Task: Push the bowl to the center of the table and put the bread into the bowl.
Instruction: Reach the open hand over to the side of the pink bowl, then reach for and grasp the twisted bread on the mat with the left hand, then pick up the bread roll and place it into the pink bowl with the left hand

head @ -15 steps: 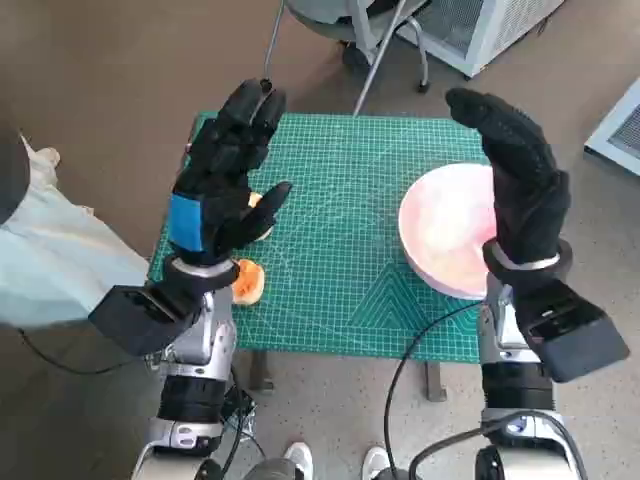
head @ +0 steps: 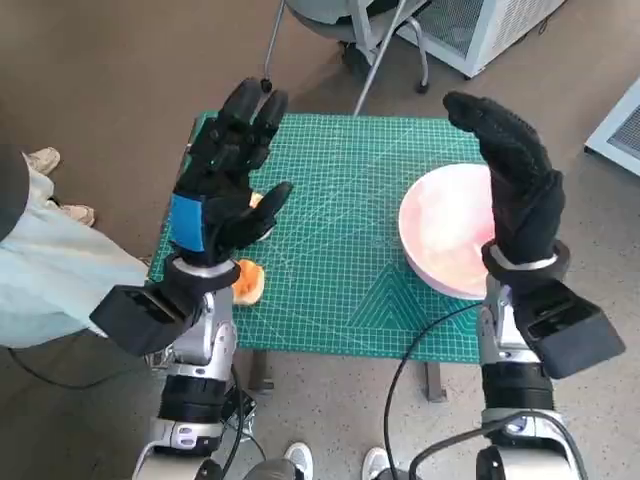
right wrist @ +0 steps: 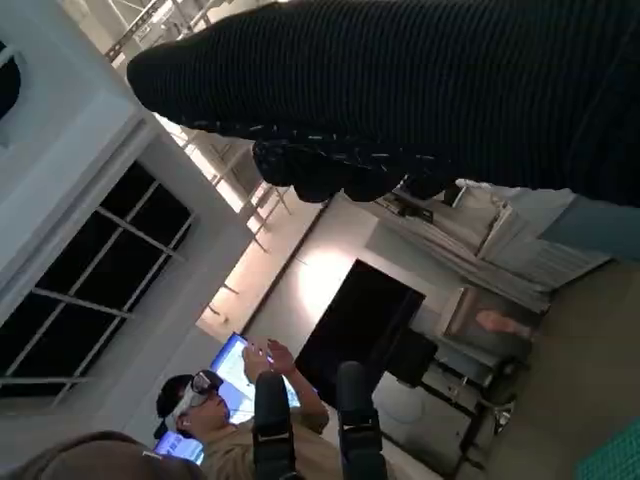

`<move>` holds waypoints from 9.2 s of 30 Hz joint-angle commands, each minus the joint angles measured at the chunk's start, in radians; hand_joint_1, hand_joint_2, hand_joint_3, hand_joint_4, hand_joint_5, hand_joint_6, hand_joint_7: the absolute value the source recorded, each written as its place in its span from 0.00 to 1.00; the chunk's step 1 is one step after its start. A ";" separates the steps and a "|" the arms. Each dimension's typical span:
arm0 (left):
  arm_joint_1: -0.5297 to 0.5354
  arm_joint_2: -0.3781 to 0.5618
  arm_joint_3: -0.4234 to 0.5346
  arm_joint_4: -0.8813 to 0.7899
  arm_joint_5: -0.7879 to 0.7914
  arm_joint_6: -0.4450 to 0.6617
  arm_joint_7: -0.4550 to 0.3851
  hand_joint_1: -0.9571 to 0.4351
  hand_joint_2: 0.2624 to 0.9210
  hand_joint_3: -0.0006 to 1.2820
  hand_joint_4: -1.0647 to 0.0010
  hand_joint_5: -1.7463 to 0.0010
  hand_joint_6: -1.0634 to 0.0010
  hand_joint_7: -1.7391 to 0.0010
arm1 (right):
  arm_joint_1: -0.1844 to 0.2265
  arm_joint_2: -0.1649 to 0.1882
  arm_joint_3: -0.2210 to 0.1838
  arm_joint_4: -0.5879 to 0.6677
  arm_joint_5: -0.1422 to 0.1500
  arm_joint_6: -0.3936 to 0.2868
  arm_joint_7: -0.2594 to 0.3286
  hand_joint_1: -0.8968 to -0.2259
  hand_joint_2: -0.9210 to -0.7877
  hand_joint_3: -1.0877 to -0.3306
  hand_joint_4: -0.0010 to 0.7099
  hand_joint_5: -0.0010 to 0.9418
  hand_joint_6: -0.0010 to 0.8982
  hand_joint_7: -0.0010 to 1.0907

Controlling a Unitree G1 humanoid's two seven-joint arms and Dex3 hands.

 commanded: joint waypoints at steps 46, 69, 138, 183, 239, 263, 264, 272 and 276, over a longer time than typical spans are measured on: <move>0.014 0.019 0.016 -0.002 -0.012 0.008 -0.055 0.43 1.00 0.15 0.69 1.00 0.72 0.93 | 0.119 -0.172 -0.254 0.584 -0.042 -0.027 -0.269 0.59 0.00 0.34 0.41 0.00 0.03 0.60; 0.056 0.060 0.027 -0.040 0.021 -0.003 -0.040 0.41 1.00 0.15 0.70 1.00 0.72 0.94 | -0.007 -0.049 -0.292 0.699 0.012 0.281 -0.268 0.61 0.00 0.34 0.45 0.02 0.17 0.52; 0.288 0.655 0.046 -0.217 0.364 0.205 -0.178 0.40 0.92 0.03 0.71 1.00 0.68 0.95 | -0.252 0.012 -0.274 0.603 0.034 0.091 -0.008 0.56 0.00 0.44 0.49 0.02 0.17 0.59; -0.023 0.630 -0.454 0.208 0.835 0.410 -0.215 0.50 0.81 0.01 0.73 0.99 0.64 0.99 | -0.126 0.043 -0.081 0.296 0.134 -0.180 0.280 0.47 0.00 0.53 0.50 0.00 0.08 0.76; -0.228 0.506 -0.263 -0.148 0.528 0.303 -0.175 0.69 0.99 0.06 0.40 0.24 0.35 0.43 | -0.080 0.052 -0.066 0.263 0.124 -0.164 0.211 0.48 0.00 0.51 0.51 0.00 0.05 0.77; -0.508 0.283 -0.486 0.491 0.726 0.237 -0.140 0.64 0.92 0.10 0.70 0.75 0.76 0.64 | -0.042 0.043 -0.067 0.208 0.168 -0.145 0.249 0.47 0.00 0.52 0.51 0.00 0.05 0.75; -0.510 0.282 -0.487 0.497 0.726 0.238 -0.145 0.63 0.91 0.08 0.73 0.83 0.78 0.70 | -0.042 0.043 -0.068 0.207 0.169 -0.144 0.250 0.47 0.00 0.52 0.51 0.00 0.05 0.75; -0.511 0.297 -0.474 0.510 0.689 0.251 -0.212 0.60 0.90 0.04 0.81 0.97 0.84 0.80 | -0.036 0.027 -0.074 0.200 0.179 -0.144 0.258 0.47 0.00 0.53 0.51 0.00 0.05 0.74; -0.496 0.324 -0.465 0.488 0.707 0.246 -0.168 0.51 0.86 0.02 0.96 0.99 0.92 0.84 | -0.035 0.016 -0.082 0.202 0.179 -0.150 0.258 0.45 0.00 0.54 0.50 0.00 0.05 0.74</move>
